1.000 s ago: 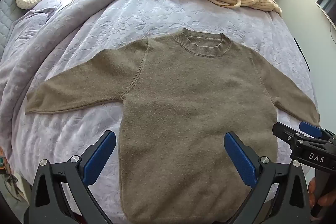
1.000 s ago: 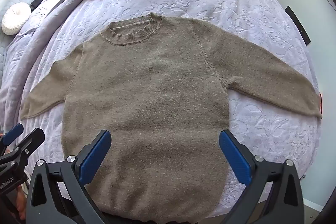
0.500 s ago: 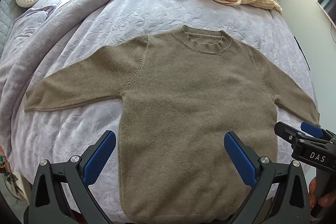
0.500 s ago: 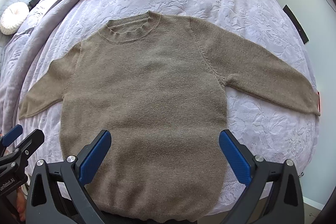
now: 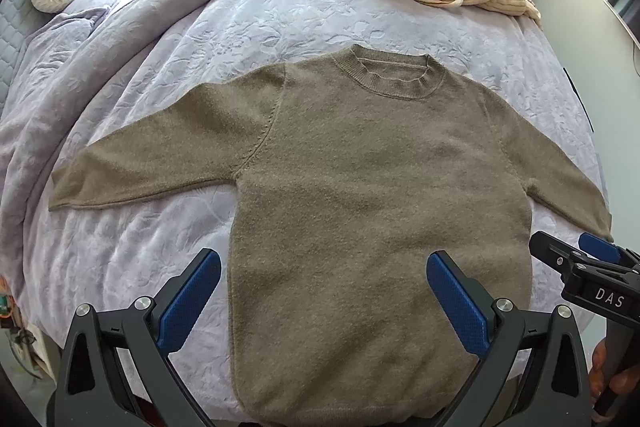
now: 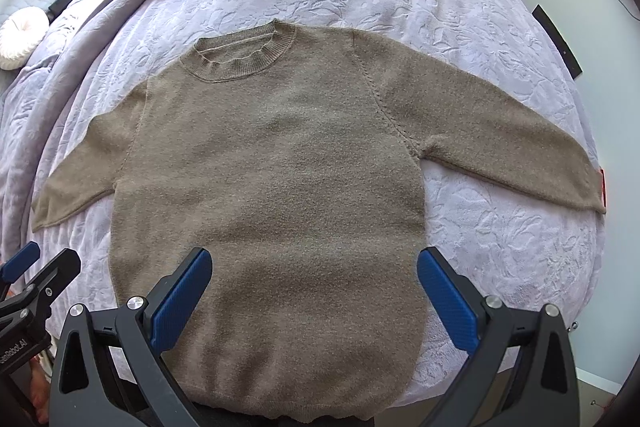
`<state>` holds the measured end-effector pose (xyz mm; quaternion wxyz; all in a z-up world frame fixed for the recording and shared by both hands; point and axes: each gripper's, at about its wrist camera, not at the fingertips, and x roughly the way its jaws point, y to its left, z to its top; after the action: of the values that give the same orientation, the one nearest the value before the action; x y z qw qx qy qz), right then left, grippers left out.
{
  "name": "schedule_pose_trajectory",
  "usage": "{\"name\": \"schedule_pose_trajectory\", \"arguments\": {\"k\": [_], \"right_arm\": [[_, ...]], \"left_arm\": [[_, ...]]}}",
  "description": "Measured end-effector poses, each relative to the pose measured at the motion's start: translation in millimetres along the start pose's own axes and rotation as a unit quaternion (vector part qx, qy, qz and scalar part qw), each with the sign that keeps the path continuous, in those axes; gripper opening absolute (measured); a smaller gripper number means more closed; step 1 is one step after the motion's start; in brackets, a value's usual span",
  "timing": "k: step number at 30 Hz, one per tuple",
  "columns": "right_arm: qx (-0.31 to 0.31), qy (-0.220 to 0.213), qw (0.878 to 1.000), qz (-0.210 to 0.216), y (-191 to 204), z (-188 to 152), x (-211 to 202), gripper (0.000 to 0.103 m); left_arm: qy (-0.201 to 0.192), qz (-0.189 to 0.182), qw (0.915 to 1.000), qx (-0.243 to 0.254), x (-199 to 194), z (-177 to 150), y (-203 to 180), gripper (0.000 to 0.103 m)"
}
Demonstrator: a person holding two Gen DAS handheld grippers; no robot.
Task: Fold small clothes
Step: 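Move both grippers over the flat taupe sweater toward its sleeves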
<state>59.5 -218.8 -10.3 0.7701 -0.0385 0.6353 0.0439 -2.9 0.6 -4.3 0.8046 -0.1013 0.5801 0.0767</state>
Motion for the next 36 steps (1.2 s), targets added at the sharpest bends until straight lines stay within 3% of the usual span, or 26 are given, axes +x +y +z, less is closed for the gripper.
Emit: {"name": "schedule_pose_trajectory", "arguments": {"k": [36], "right_arm": [[-0.032, 0.024, 0.999, -0.023, 32, -11, 6, 0.102]], "left_arm": [[0.024, -0.019, 0.9984, -0.048, 21, -14, 37, 0.103]]}}
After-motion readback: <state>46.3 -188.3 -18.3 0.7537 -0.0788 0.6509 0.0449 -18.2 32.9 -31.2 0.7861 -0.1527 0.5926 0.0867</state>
